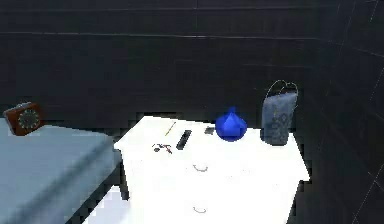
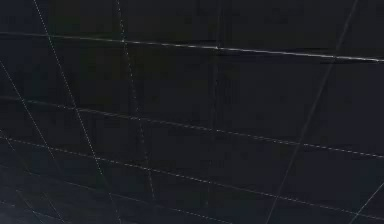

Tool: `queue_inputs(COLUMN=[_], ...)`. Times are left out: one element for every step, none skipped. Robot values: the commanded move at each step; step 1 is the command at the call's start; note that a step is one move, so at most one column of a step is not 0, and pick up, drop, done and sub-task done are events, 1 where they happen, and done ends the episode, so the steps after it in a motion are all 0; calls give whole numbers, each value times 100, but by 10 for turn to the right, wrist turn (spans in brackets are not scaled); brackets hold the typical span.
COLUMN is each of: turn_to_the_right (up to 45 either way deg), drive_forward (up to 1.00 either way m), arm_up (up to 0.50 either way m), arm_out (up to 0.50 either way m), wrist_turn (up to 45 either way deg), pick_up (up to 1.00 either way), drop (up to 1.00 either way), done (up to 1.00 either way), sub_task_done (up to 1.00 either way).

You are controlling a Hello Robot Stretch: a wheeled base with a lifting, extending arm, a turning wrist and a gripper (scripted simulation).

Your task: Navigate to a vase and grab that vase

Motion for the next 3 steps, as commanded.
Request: queue_inputs(turn_to_the_right=[120, 0, -450], drive_forward=[0, 30, 0], arm_up=[0, 0, 0], arm_out=[0, 0, 0], wrist_turn=[0, 0, 0], pick_up=[0, 0, 0], drop=[0, 0, 0], done=[0, 0, 0], sub_task_done=[0, 0, 0])
